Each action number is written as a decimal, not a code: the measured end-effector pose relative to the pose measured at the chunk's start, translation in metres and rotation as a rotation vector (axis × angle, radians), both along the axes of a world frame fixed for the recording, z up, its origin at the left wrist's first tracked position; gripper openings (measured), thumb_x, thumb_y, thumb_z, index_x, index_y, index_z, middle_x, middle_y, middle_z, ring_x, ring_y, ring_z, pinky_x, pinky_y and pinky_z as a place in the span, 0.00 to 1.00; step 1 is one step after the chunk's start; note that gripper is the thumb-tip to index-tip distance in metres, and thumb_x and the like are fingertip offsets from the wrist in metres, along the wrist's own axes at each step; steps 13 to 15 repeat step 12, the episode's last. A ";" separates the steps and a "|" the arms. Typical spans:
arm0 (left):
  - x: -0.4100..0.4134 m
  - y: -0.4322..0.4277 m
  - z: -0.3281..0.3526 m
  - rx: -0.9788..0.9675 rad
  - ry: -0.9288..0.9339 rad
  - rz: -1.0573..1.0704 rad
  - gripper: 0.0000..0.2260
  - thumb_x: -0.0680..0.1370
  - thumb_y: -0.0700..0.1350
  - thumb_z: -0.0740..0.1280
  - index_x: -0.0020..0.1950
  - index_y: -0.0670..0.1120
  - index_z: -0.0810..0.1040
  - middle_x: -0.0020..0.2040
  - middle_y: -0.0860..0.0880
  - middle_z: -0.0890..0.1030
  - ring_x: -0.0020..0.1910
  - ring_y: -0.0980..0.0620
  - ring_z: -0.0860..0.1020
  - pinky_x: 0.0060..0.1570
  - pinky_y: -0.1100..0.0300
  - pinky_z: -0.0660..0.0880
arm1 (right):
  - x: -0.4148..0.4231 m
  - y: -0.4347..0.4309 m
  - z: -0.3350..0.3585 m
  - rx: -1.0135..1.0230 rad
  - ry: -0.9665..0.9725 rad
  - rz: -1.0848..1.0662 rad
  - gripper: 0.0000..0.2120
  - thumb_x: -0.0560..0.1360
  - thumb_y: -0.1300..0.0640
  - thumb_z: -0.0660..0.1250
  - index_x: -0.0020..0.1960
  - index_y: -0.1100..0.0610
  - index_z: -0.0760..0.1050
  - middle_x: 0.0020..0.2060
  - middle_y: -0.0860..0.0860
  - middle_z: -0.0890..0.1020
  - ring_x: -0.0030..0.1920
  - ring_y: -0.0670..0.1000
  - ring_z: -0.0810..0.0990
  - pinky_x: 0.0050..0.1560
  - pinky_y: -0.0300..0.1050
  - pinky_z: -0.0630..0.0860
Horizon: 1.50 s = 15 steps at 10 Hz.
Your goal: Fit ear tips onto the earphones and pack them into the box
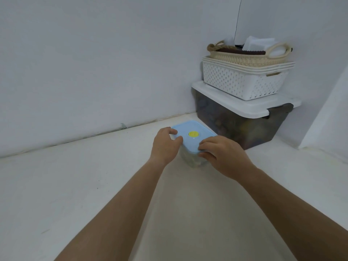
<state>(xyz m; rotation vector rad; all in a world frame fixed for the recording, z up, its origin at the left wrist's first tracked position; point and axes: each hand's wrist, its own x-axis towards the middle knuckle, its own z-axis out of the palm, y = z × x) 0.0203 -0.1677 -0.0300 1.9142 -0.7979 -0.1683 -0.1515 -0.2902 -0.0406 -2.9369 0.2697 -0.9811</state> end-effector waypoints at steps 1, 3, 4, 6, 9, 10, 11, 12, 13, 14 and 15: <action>0.000 0.002 -0.002 0.003 -0.013 -0.004 0.14 0.76 0.48 0.72 0.60 0.47 0.77 0.65 0.52 0.74 0.62 0.53 0.74 0.58 0.63 0.66 | -0.002 0.004 0.001 0.015 0.028 -0.022 0.08 0.74 0.47 0.72 0.48 0.50 0.82 0.49 0.44 0.84 0.48 0.53 0.81 0.39 0.53 0.81; -0.004 0.007 -0.002 0.141 -0.097 -0.024 0.16 0.78 0.56 0.68 0.62 0.52 0.73 0.67 0.56 0.72 0.53 0.59 0.73 0.53 0.59 0.69 | 0.002 0.010 0.001 0.261 -0.044 -0.072 0.18 0.72 0.37 0.65 0.45 0.50 0.81 0.47 0.44 0.81 0.47 0.49 0.79 0.48 0.48 0.78; -0.005 0.009 -0.004 0.177 -0.155 -0.037 0.18 0.79 0.58 0.66 0.65 0.53 0.72 0.69 0.55 0.72 0.54 0.58 0.72 0.54 0.58 0.69 | 0.001 0.014 -0.001 0.293 -0.043 -0.151 0.18 0.73 0.37 0.60 0.47 0.51 0.76 0.48 0.45 0.79 0.47 0.51 0.79 0.45 0.48 0.78; -0.002 0.012 -0.011 0.194 -0.005 -0.213 0.37 0.71 0.67 0.71 0.75 0.55 0.62 0.79 0.58 0.60 0.68 0.48 0.72 0.66 0.51 0.70 | 0.013 0.025 -0.002 -0.001 0.065 -0.372 0.30 0.75 0.29 0.53 0.54 0.51 0.80 0.47 0.50 0.81 0.44 0.52 0.82 0.57 0.53 0.76; -0.019 -0.027 0.003 0.421 -0.167 -0.162 0.37 0.77 0.69 0.60 0.80 0.54 0.55 0.74 0.48 0.71 0.68 0.44 0.73 0.62 0.47 0.72 | 0.013 0.005 0.008 0.139 0.212 -0.475 0.22 0.81 0.38 0.55 0.62 0.51 0.77 0.57 0.49 0.79 0.56 0.53 0.79 0.46 0.46 0.72; -0.024 -0.025 0.012 0.517 -0.249 -0.160 0.34 0.79 0.68 0.57 0.80 0.52 0.56 0.77 0.51 0.66 0.69 0.43 0.71 0.61 0.46 0.72 | 0.014 0.003 0.014 0.197 0.267 -0.464 0.22 0.81 0.39 0.54 0.61 0.53 0.76 0.57 0.50 0.78 0.57 0.53 0.77 0.47 0.46 0.71; -0.032 -0.013 0.022 0.570 -0.337 -0.176 0.30 0.81 0.67 0.55 0.78 0.52 0.61 0.75 0.52 0.68 0.69 0.44 0.70 0.60 0.46 0.72 | 0.014 0.005 0.026 0.172 0.397 -0.464 0.22 0.81 0.40 0.54 0.62 0.54 0.75 0.59 0.51 0.78 0.59 0.55 0.75 0.52 0.50 0.72; -0.037 0.011 0.034 0.541 -0.370 -0.159 0.30 0.80 0.66 0.56 0.77 0.52 0.63 0.75 0.52 0.68 0.71 0.46 0.68 0.61 0.47 0.70 | 0.006 0.012 0.046 0.132 0.451 -0.484 0.25 0.80 0.39 0.55 0.71 0.50 0.68 0.65 0.53 0.74 0.63 0.58 0.72 0.58 0.53 0.71; -0.037 0.011 0.034 0.541 -0.370 -0.159 0.30 0.80 0.66 0.56 0.77 0.52 0.63 0.75 0.52 0.68 0.71 0.46 0.68 0.61 0.47 0.70 | 0.006 0.012 0.046 0.132 0.451 -0.484 0.25 0.80 0.39 0.55 0.71 0.50 0.68 0.65 0.53 0.74 0.63 0.58 0.72 0.58 0.53 0.71; -0.037 0.011 0.034 0.541 -0.370 -0.159 0.30 0.80 0.66 0.56 0.77 0.52 0.63 0.75 0.52 0.68 0.71 0.46 0.68 0.61 0.47 0.70 | 0.006 0.012 0.046 0.132 0.451 -0.484 0.25 0.80 0.39 0.55 0.71 0.50 0.68 0.65 0.53 0.74 0.63 0.58 0.72 0.58 0.53 0.71; -0.037 0.011 0.034 0.541 -0.370 -0.159 0.30 0.80 0.66 0.56 0.77 0.52 0.63 0.75 0.52 0.68 0.71 0.46 0.68 0.61 0.47 0.70 | 0.006 0.012 0.046 0.132 0.451 -0.484 0.25 0.80 0.39 0.55 0.71 0.50 0.68 0.65 0.53 0.74 0.63 0.58 0.72 0.58 0.53 0.71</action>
